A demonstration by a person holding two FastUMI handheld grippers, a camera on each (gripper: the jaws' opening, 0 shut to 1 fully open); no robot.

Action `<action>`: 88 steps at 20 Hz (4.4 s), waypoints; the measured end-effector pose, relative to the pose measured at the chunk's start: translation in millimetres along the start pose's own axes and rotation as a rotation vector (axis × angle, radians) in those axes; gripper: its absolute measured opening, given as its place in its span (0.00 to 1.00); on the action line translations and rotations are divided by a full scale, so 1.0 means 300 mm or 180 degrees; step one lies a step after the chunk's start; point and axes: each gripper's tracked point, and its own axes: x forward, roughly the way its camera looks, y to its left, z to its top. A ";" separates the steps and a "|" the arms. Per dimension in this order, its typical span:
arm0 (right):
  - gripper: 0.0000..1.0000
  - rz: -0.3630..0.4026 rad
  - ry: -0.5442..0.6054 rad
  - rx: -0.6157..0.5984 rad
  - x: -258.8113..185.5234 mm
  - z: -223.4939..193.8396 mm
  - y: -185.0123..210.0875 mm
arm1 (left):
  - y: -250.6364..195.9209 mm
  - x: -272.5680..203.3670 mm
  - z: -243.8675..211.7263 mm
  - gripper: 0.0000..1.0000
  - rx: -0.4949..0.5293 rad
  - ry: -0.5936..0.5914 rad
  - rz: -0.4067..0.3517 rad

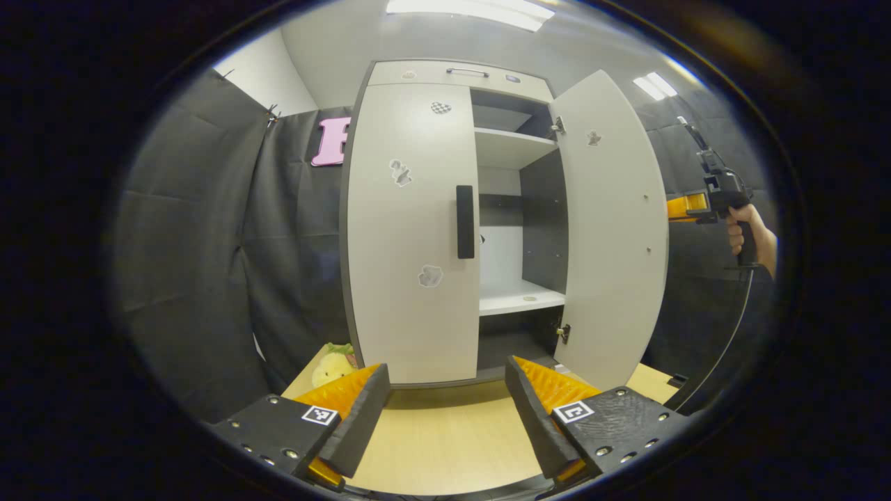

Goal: Open the right door of the double-door shoe cabinet with the right hand, and open the left door with the left hand.

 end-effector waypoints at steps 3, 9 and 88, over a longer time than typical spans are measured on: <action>0.04 -0.0030 -0.0002 0.0054 0.000 -0.005 0.004 | 0.004 0.008 0.004 0.96 0.0024 -0.0002 -0.0058; 0.04 -0.0171 0.0068 0.0065 -0.031 -0.021 -0.009 | 0.054 0.067 0.049 0.96 0.0203 -0.0061 -0.0216; 0.98 -0.1033 -0.0007 0.0181 -0.128 -0.118 -0.296 | 0.039 0.558 0.529 0.05 -0.0349 -0.0627 -0.0341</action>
